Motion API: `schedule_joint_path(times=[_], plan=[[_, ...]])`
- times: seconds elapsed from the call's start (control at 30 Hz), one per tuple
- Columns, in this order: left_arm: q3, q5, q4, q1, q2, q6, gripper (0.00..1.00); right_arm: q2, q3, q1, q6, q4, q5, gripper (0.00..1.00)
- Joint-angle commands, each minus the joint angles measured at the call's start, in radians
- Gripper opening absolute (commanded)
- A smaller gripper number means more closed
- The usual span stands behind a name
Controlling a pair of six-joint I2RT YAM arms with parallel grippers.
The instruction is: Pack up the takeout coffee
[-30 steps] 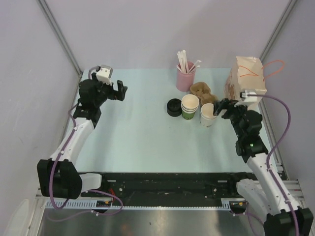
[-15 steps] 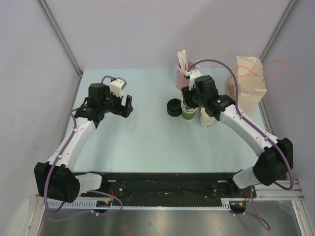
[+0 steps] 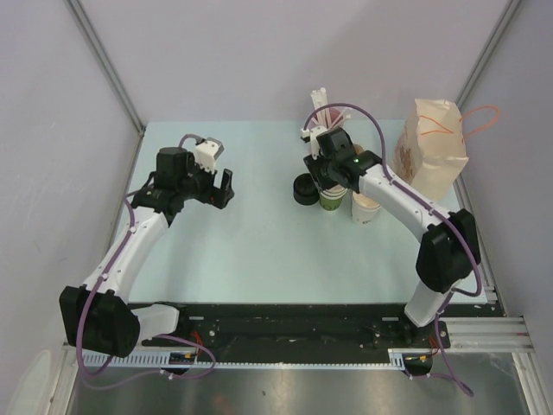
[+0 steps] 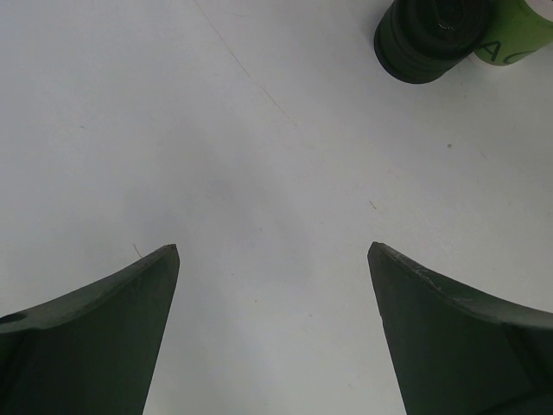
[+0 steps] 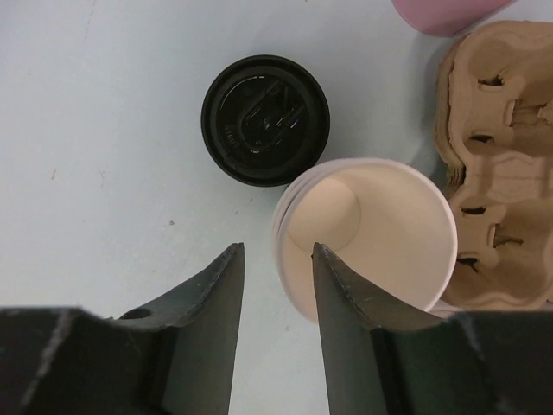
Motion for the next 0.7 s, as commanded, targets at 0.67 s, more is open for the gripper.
schedule_joint_path(times=[0.67], plan=[[0.022,0.026,-0.004,-0.035,-0.015,0.069,0.96,0.071,0.118,0.035,-0.013,-0.092,0.084,0.00]])
